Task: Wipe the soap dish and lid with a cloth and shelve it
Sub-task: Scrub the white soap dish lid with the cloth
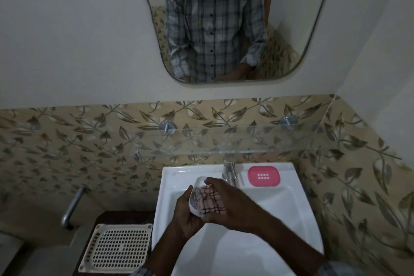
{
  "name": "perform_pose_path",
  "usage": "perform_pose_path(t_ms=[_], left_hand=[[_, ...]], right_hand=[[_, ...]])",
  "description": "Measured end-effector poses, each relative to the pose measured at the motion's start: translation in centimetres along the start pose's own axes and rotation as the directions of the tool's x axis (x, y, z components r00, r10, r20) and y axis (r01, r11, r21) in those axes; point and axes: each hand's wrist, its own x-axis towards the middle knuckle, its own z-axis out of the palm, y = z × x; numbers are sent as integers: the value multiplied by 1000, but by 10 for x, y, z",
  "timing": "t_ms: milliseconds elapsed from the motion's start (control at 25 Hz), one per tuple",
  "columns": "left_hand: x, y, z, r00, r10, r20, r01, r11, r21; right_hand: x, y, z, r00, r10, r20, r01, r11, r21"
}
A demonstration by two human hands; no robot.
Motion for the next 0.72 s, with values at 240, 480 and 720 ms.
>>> perform_pose_path(t_ms=[240, 480, 720], left_hand=[[-2, 9, 0, 975, -221, 11, 221, 975, -33], [1, 7, 11, 988, -134, -76, 144, 977, 157], [5, 7, 5, 983, -109, -144, 132, 979, 158]], right_hand=[[-2, 45, 4, 893, -383, 239, 451, 735, -507], [1, 38, 13, 859, -461, 223, 493, 630, -599], [11, 17, 28, 889, -458, 26, 374, 690, -620]])
